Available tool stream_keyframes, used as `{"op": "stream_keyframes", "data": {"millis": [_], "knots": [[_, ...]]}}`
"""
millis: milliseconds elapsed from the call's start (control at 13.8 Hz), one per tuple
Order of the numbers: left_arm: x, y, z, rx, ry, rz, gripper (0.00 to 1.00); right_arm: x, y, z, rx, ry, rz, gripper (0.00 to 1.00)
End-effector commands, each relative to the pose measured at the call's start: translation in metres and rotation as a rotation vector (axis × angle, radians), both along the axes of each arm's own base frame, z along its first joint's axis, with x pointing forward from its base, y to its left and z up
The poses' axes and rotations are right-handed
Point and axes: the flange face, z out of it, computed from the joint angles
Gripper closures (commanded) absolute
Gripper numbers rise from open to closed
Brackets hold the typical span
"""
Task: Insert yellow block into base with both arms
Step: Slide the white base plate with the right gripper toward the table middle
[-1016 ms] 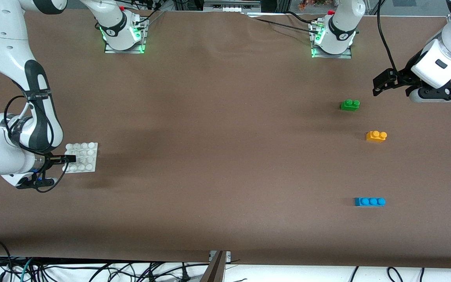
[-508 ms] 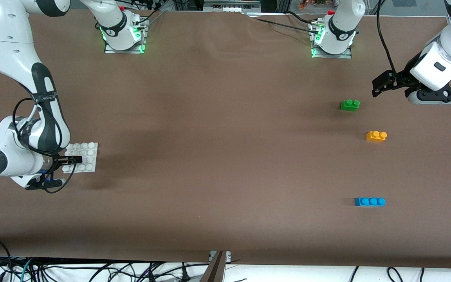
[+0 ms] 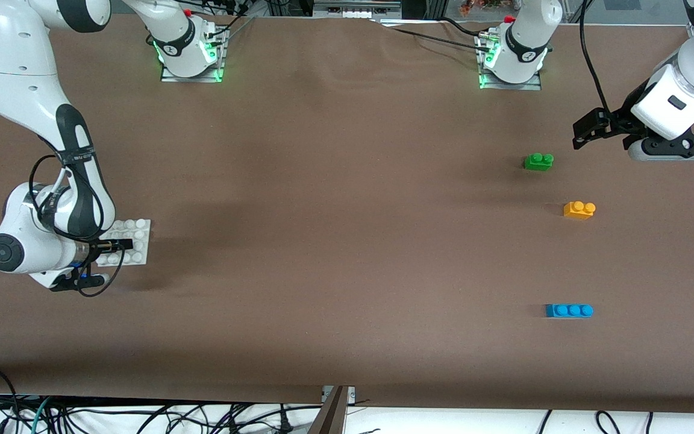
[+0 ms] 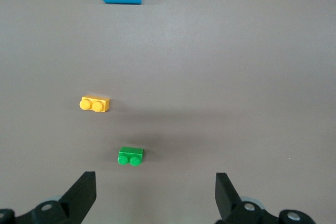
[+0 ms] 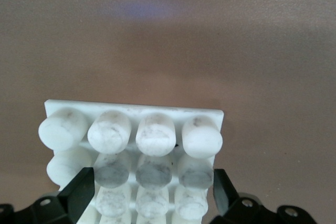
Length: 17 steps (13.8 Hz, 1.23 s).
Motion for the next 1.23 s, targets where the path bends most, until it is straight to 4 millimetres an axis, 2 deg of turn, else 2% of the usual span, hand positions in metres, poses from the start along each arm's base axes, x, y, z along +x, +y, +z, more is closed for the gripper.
{"op": "stream_keyframes", "data": {"millis": [0,290,580,798,1161], "knots": [[0.000,0.002,0.005,0.015,0.002,-0.008,0.00,-0.004,0.001,-0.012,0.009,0.012,-0.013,0.00],[0.000,0.002,0.005,0.015,0.002,-0.008,0.00,-0.005,0.012,-0.023,0.008,0.024,0.002,0.00],[0.000,0.002,0.005,0.015,0.002,-0.008,0.00,-0.003,0.042,-0.034,0.060,0.014,-0.011,0.00],[0.000,0.003,0.005,0.015,0.002,-0.007,0.00,0.000,0.083,-0.041,0.036,-0.005,-0.039,0.00],[0.000,0.002,0.005,0.015,0.002,-0.008,0.00,0.000,0.178,-0.043,0.008,-0.042,-0.030,0.00]]}}
